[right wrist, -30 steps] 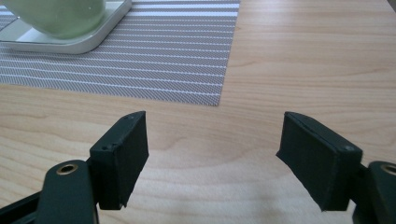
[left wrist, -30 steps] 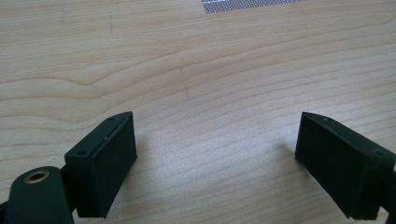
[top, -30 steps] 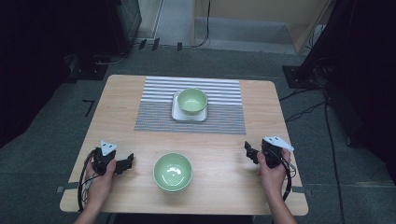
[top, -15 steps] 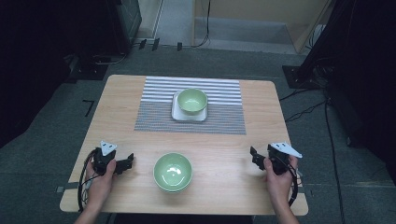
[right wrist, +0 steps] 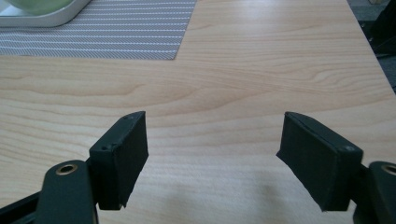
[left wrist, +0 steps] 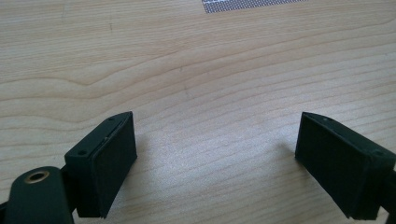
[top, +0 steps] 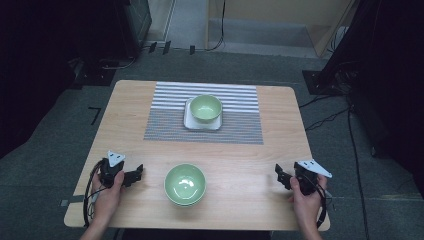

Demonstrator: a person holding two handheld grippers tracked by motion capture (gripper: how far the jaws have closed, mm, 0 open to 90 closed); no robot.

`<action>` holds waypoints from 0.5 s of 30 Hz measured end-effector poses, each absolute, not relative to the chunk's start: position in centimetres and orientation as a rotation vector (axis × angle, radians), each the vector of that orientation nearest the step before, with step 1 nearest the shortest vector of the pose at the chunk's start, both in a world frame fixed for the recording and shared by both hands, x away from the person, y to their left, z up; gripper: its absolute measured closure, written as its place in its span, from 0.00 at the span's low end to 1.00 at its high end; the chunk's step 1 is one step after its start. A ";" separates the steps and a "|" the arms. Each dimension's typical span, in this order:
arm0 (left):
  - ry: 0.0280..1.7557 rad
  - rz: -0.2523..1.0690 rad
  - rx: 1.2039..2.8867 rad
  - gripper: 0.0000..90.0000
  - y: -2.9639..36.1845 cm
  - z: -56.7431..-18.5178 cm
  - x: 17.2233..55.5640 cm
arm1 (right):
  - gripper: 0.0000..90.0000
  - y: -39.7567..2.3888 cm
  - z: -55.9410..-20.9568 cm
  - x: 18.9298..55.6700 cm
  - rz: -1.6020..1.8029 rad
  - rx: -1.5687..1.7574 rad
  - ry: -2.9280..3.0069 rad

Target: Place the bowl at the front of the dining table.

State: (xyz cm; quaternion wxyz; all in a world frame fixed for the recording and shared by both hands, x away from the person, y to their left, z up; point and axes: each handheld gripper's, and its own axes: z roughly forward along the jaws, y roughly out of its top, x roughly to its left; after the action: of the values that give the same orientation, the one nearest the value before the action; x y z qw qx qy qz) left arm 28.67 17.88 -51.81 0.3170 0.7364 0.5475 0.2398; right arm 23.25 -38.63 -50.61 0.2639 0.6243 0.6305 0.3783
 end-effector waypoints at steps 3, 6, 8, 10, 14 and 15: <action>1.442 0.631 1.938 0.13 17.9 -51.8 28.7 | 0.26 -39.0 -50.9 22.7 1.013 1.704 1.706; 1.442 0.631 1.937 0.13 17.9 -51.8 28.7 | 0.26 -39.2 -51.1 22.4 1.000 1.710 1.709; 1.441 0.631 1.938 0.13 17.9 -51.8 28.7 | 0.25 -39.4 -51.2 22.2 0.991 1.710 1.712; 1.441 0.631 1.938 0.13 17.9 -51.8 28.7 | 0.25 -39.5 -51.4 22.1 0.978 1.717 1.717; 1.442 0.630 1.937 0.13 17.9 -51.8 28.7 | 0.25 -39.7 -51.7 21.8 0.955 1.720 1.724; 1.442 0.631 1.937 0.13 17.9 -51.8 28.7 | 0.25 -39.8 -51.8 21.7 0.950 1.723 1.725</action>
State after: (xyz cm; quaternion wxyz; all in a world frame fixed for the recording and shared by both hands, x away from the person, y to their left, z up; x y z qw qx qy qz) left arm 28.67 17.88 -51.81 0.3172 0.7361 0.5478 0.2396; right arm 21.69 -39.75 -51.78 0.2594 0.6358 0.6368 0.3507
